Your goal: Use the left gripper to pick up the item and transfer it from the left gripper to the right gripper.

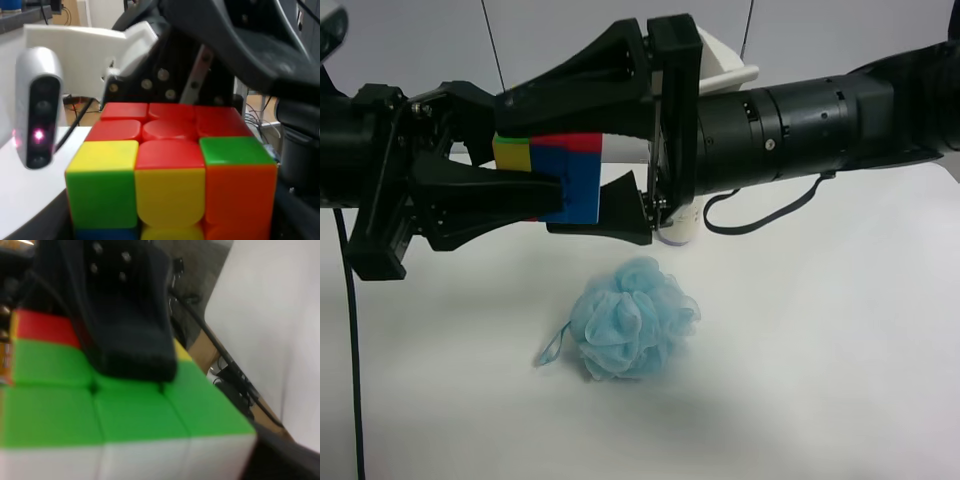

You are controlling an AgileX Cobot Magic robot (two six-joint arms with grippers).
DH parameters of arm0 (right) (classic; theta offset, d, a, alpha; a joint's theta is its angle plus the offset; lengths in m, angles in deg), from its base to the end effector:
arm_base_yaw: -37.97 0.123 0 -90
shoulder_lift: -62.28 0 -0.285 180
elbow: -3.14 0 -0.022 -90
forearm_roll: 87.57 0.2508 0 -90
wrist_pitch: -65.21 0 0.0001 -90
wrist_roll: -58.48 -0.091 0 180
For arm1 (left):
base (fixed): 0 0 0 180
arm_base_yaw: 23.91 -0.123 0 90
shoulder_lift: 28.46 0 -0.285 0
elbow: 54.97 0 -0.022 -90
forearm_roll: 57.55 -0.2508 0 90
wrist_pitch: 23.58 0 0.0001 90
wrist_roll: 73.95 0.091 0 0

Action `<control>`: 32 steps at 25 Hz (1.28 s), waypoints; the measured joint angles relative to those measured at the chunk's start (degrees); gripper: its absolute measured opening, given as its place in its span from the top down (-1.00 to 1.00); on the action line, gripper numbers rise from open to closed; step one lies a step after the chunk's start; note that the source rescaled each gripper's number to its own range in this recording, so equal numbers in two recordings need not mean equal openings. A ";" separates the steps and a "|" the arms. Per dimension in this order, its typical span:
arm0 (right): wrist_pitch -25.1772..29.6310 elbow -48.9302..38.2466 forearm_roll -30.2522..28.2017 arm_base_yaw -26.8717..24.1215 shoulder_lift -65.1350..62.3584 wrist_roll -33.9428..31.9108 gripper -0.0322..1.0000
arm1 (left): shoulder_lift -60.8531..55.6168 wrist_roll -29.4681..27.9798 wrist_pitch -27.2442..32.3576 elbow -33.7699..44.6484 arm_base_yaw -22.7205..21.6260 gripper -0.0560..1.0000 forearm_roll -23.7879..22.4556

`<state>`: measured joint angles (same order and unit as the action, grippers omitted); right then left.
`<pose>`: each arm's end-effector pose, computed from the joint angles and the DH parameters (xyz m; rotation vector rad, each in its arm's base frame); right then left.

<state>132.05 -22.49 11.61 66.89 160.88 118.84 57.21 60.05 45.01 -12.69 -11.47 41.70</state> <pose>0.2221 0.2171 0.2729 -0.5644 2.0913 1.9274 0.2010 -0.1300 0.2607 1.2041 1.3028 -0.9646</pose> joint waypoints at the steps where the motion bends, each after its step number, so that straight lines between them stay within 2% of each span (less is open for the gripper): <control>1: 0.00 0.97 0.05 0.00 0.00 0.07 -1.00 | 0.00 0.49 -0.20 0.00 0.00 0.89 0.00; 8: -1.61 3.00 -0.06 0.00 0.06 0.35 -1.00 | 0.00 4.03 -0.61 0.00 0.00 0.89 0.54; 17: -2.34 3.15 0.13 0.00 0.66 0.98 -0.96 | 0.00 5.11 -1.33 0.00 0.00 0.89 0.12; 20: -2.58 3.15 0.07 0.00 0.66 1.05 -0.56 | 0.00 5.29 -1.19 0.00 0.00 0.89 0.12; 26: -5.14 3.15 -0.42 0.00 0.71 1.06 0.60 | 0.00 5.60 -0.67 0.00 0.00 0.89 0.50; 32: -6.12 3.15 -0.42 0.00 0.71 0.99 0.65 | 0.00 5.84 -1.17 0.00 0.00 0.89 0.56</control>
<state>125.93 -19.34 11.19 66.89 161.60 119.83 57.21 65.89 43.84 -12.69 -11.47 42.26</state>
